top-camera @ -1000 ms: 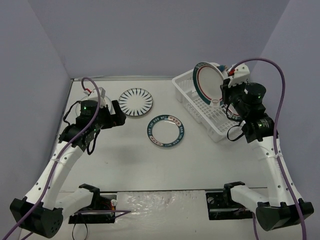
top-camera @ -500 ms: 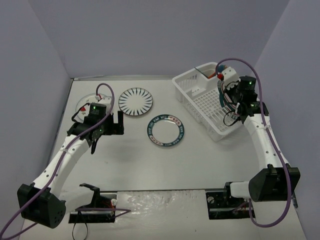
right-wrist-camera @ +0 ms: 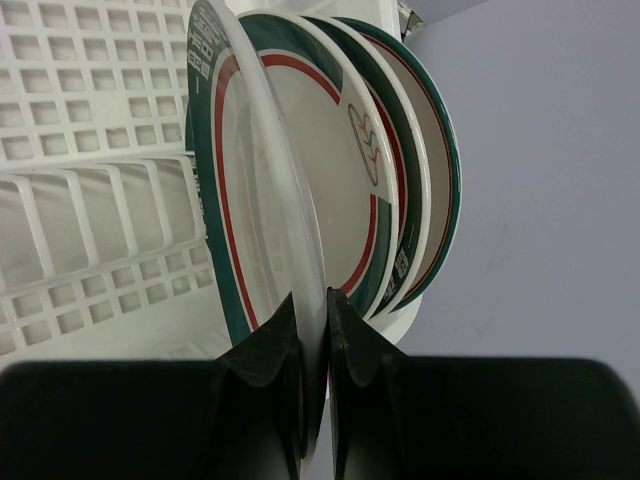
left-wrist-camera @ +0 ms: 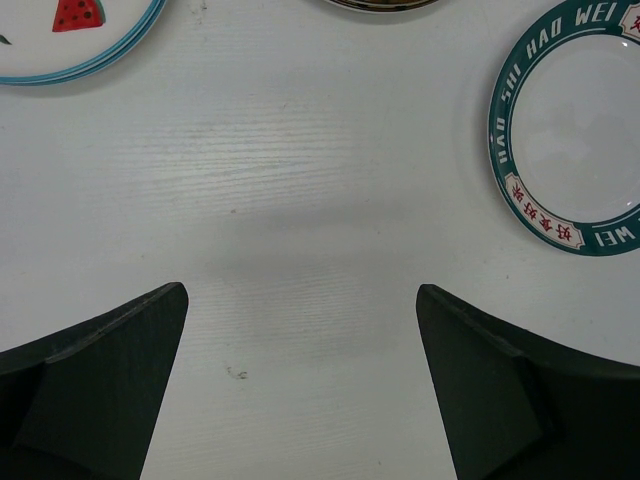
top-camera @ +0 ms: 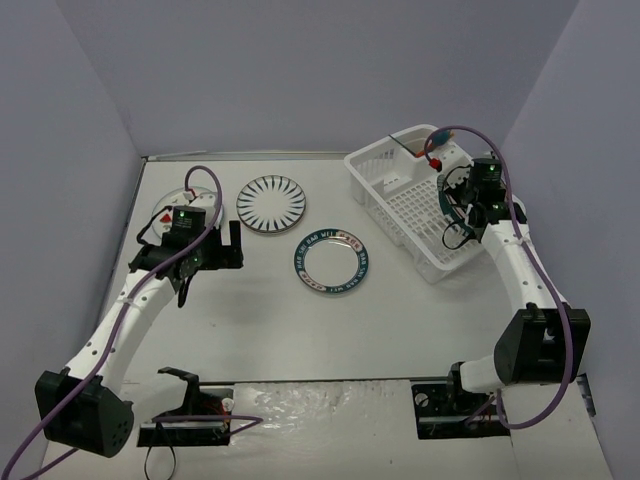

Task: Load the plates into the dish rack

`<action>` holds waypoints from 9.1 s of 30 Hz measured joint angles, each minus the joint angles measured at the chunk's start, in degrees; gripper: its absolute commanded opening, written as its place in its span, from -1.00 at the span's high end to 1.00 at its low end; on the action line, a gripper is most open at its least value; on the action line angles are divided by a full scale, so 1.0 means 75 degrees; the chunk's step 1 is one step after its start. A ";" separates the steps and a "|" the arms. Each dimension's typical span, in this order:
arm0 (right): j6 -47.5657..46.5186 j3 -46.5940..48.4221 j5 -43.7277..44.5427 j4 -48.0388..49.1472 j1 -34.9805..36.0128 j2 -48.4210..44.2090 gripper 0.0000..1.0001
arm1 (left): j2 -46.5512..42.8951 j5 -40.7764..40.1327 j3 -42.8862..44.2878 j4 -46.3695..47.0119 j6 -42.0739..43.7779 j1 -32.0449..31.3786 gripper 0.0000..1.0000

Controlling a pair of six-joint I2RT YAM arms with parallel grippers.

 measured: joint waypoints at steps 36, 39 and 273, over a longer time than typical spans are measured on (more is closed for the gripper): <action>0.1062 -0.0355 -0.0390 0.0893 -0.0340 0.0411 -0.28 | 0.0093 0.0473 -0.0114 0.0071 -0.0068 0.0247 -0.94; 0.1214 -0.0309 -0.0264 0.0899 -0.0340 -0.0054 -0.30 | 0.0213 0.0532 -0.0114 0.0089 -0.0114 0.0247 -0.94; 0.9972 -0.3196 -0.4149 0.3429 0.1202 -0.3977 -1.00 | 0.4679 -0.0532 0.1558 0.2425 -0.4244 0.0323 -0.91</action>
